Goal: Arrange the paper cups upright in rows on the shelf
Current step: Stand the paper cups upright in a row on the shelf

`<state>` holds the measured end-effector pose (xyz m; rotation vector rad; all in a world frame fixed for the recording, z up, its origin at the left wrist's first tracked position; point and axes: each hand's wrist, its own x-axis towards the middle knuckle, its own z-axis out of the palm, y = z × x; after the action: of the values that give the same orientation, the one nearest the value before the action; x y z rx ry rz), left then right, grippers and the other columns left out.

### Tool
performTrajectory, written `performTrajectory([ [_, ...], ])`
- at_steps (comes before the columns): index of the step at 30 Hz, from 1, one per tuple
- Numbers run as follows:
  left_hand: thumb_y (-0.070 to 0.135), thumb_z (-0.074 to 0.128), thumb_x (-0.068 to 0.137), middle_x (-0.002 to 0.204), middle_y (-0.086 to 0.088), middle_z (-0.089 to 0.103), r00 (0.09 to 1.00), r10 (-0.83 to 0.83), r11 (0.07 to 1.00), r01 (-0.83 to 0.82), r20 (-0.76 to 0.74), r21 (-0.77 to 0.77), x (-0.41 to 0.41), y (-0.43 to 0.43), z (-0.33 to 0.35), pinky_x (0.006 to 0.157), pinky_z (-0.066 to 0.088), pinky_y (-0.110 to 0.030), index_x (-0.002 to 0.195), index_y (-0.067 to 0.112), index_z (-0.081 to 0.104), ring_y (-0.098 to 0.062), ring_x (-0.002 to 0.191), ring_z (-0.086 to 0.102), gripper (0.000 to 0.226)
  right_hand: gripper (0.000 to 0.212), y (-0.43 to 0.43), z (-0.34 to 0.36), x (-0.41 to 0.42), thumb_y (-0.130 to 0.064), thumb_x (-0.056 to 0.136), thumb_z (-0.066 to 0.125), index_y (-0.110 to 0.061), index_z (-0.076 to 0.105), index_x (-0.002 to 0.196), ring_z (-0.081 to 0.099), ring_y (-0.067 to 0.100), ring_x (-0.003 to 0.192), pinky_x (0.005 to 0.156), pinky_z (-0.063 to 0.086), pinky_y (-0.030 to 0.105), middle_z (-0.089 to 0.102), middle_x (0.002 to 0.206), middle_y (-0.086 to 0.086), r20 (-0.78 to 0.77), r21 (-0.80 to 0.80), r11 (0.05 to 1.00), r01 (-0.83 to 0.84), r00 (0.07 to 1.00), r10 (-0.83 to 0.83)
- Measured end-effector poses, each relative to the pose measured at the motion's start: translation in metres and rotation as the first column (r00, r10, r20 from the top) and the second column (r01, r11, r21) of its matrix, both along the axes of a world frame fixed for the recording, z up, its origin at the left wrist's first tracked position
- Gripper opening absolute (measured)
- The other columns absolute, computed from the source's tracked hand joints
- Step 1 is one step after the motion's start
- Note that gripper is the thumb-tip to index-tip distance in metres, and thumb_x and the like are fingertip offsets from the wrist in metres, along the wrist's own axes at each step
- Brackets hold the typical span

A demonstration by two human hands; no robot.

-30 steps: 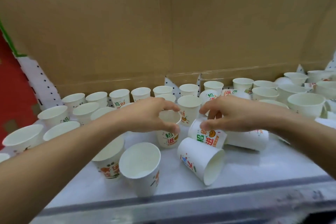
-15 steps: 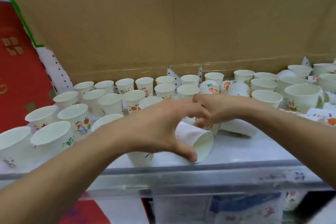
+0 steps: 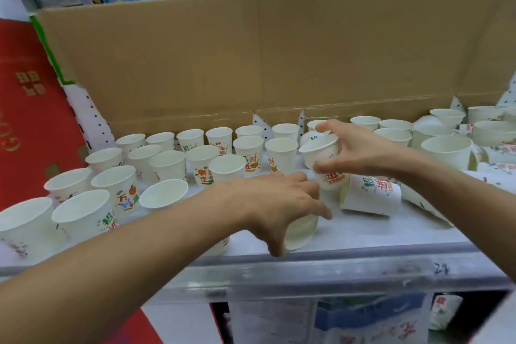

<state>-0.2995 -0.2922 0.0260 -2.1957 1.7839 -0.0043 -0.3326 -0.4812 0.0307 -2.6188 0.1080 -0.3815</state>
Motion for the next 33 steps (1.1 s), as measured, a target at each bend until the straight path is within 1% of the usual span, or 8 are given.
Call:
performTrajectory([
  [3, 0.028, 0.082, 0.071, 0.135, 0.004, 0.038, 0.996, -0.046, 0.995, 0.040, 0.071, 0.095, 0.000, 0.000, 0.003, 0.093, 0.044, -0.041, 0.143, 0.038, 0.035, -0.017, 0.118, 0.032, 0.087, 0.068, 0.001, 0.001, -0.002, -0.030, 0.075, 0.074, -0.023, 0.045, 0.136, 0.056, 0.015, 0.098, 0.077, 0.046, 0.026, 0.054, 0.115, -0.005, 0.032, 0.008, 1.000, -0.003, 0.999, 0.002],
  [6, 0.027, 0.080, 0.074, 0.125, 0.005, 0.043, 0.994, -0.070, 0.996, 0.064, 0.089, 0.060, 0.008, 0.001, 0.002, 0.087, 0.046, -0.037, 0.134, 0.034, 0.047, -0.015, 0.112, 0.037, 0.069, 0.071, 0.001, 0.002, -0.002, -0.029, 0.075, 0.074, -0.020, 0.045, 0.139, 0.055, 0.014, 0.104, 0.084, 0.045, 0.026, 0.054, 0.122, -0.003, 0.054, 0.029, 1.000, -0.001, 0.999, 0.000],
  [9, 0.030, 0.079, 0.072, 0.114, 0.009, 0.041, 0.998, 0.025, 0.998, -0.029, -0.065, -0.062, 0.020, 0.005, 0.005, 0.085, 0.044, -0.032, 0.129, 0.032, 0.048, -0.011, 0.103, 0.038, 0.065, 0.073, 0.001, 0.004, -0.005, -0.027, 0.074, 0.075, -0.020, 0.045, 0.140, 0.054, 0.014, 0.109, 0.090, 0.046, 0.028, 0.053, 0.131, -0.001, 0.083, 0.064, 0.998, 0.004, 0.997, -0.010],
  [11, 0.032, 0.078, 0.072, 0.109, 0.012, 0.038, 0.971, 0.112, 0.977, -0.146, -0.211, -0.156, 0.029, 0.010, 0.012, 0.082, 0.037, -0.027, 0.131, 0.036, 0.042, -0.010, 0.100, 0.039, 0.069, 0.073, 0.000, 0.006, -0.008, -0.028, 0.073, 0.076, -0.022, 0.045, 0.139, 0.053, 0.012, 0.107, 0.083, 0.043, 0.023, 0.052, 0.131, -0.003, 0.106, 0.072, 0.997, 0.011, 0.994, -0.018],
  [17, 0.039, 0.076, 0.074, 0.128, 0.008, 0.050, 0.860, 0.278, 0.910, -0.378, -0.429, -0.168, 0.053, 0.026, 0.025, 0.096, 0.045, -0.036, 0.131, 0.038, 0.043, -0.014, 0.113, 0.049, 0.066, 0.067, 0.000, 0.013, -0.027, -0.030, 0.071, 0.075, -0.036, 0.045, 0.130, 0.057, -0.001, 0.092, 0.068, 0.044, 0.019, 0.057, 0.116, -0.009, 0.044, 0.071, 0.997, 0.007, 0.999, -0.011],
  [21, 0.047, 0.078, 0.073, 0.128, 0.011, 0.054, 0.871, 0.298, 0.913, -0.380, -0.391, -0.148, 0.057, 0.027, 0.021, 0.084, 0.044, -0.027, 0.129, 0.032, 0.048, -0.011, 0.108, 0.052, 0.065, 0.063, 0.015, 0.018, -0.038, -0.039, 0.069, 0.075, -0.043, 0.043, 0.123, 0.053, -0.001, 0.097, 0.074, 0.041, 0.017, 0.053, 0.110, -0.018, -0.072, -0.050, 0.997, -0.059, 0.996, 0.055],
  [26, 0.042, 0.083, 0.068, 0.132, 0.014, 0.051, 0.880, 0.291, 0.932, -0.349, -0.374, -0.096, 0.063, 0.032, 0.023, 0.094, 0.044, -0.028, 0.135, 0.037, 0.044, -0.010, 0.117, 0.049, 0.077, 0.062, 0.032, 0.010, -0.035, -0.036, 0.066, 0.076, -0.039, 0.044, 0.119, 0.053, 0.004, 0.103, 0.089, 0.047, 0.032, 0.054, 0.112, -0.017, -0.174, -0.041, 0.991, -0.130, 0.977, 0.121],
  [33, 0.042, 0.082, 0.070, 0.137, 0.016, 0.048, 0.908, 0.265, 0.956, -0.291, -0.323, -0.032, 0.061, 0.038, 0.026, 0.100, 0.042, -0.031, 0.135, 0.040, 0.044, -0.011, 0.124, 0.046, 0.075, 0.072, 0.047, -0.006, -0.027, -0.038, 0.070, 0.082, -0.036, 0.041, 0.129, 0.050, 0.006, 0.109, 0.093, 0.042, 0.027, 0.050, 0.125, -0.017, -0.313, -0.091, 0.984, -0.155, 0.942, 0.120],
])
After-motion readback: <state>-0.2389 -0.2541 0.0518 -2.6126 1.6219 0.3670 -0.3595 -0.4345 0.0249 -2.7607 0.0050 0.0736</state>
